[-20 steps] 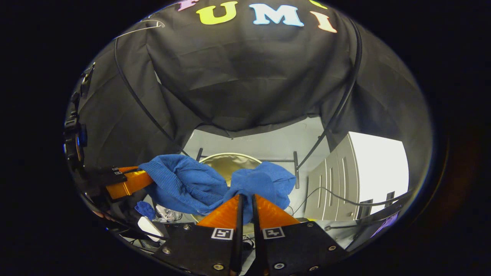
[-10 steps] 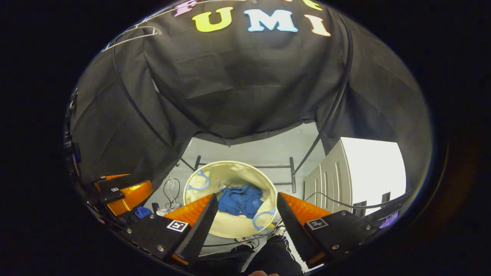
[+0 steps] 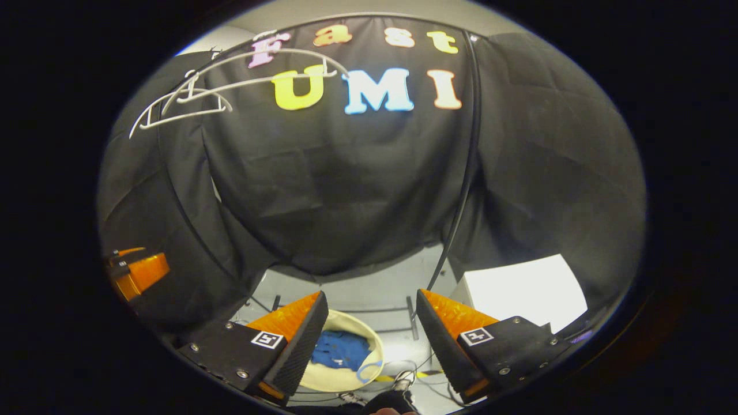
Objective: Grasp the clothes on the hanger with both hands and then place them into the laundry hamper below.
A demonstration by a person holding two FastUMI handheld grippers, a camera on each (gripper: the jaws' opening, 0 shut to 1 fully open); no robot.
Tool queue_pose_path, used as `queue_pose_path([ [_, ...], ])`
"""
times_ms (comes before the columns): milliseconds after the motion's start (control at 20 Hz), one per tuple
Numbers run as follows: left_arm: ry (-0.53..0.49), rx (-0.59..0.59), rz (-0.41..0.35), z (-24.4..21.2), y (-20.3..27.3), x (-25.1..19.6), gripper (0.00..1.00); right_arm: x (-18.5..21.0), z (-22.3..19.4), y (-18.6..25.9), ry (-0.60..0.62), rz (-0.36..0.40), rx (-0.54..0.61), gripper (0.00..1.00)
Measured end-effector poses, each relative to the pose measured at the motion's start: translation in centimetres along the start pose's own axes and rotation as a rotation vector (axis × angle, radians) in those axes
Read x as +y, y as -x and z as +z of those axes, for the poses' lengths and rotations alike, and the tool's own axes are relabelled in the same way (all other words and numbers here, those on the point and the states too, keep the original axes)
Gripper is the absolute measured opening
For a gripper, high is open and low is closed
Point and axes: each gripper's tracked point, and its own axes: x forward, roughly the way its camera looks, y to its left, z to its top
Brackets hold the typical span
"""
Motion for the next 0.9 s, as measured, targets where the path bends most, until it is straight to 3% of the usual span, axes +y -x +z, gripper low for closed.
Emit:
queue_pose_path([
  [250, -0.013, -0.267, 0.011, 13.8, 3.5, -1.6, 0.94, -2.1, 10.3, 4.2, 0.036, -0.033, -0.299, 0.95],
  [550, 0.05, -0.52, 0.037, 24.8, 9.1, -3.3, 0.94, -7.2, 19.9, 9.7, 0.003, -0.044, -0.581, 0.92],
  [650, 0.082, -0.561, 0.038, 26.9, 10.9, -4.3, 0.94, -8.9, 21.6, 11.0, 0.001, -0.044, -0.62, 0.95],
  [700, 0.104, -0.571, 0.036, 27.2, 11.7, -4.8, 0.94, -9.9, 22.3, 11.7, -0.001, -0.048, -0.643, 0.92],
  [900, 0.18, -0.554, 0.083, 26.0, 11.7, -4.9, 0.94, -12.8, 22.9, 12.4, -0.011, -0.067, -0.675, 0.92],
])
